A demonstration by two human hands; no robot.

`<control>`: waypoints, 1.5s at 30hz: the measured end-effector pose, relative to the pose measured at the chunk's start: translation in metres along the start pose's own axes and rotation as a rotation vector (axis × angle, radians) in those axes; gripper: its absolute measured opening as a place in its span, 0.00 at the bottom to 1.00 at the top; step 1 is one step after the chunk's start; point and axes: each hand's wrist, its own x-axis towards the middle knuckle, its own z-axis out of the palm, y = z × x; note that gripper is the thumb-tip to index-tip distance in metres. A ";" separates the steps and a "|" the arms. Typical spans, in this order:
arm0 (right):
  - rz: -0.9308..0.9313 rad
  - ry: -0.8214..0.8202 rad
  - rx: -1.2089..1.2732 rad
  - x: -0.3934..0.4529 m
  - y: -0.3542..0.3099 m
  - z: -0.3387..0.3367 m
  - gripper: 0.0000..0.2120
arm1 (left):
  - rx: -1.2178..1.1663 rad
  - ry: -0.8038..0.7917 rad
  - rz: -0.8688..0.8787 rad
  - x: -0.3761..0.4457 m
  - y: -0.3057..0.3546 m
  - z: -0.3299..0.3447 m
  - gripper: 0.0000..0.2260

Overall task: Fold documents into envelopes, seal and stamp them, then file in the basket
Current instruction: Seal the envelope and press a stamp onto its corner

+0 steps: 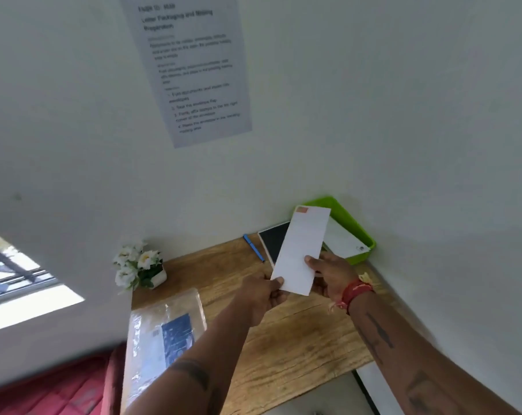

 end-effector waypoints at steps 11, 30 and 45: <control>0.027 0.292 0.033 0.038 -0.019 -0.107 0.08 | -0.127 -0.073 0.020 0.036 -0.001 0.153 0.06; 0.092 0.220 -0.177 0.129 -0.044 -0.138 0.02 | 0.295 0.157 0.019 0.109 0.021 0.188 0.11; -0.041 0.467 -0.134 0.127 -0.021 -0.115 0.18 | 0.699 0.135 0.122 0.124 0.002 0.191 0.12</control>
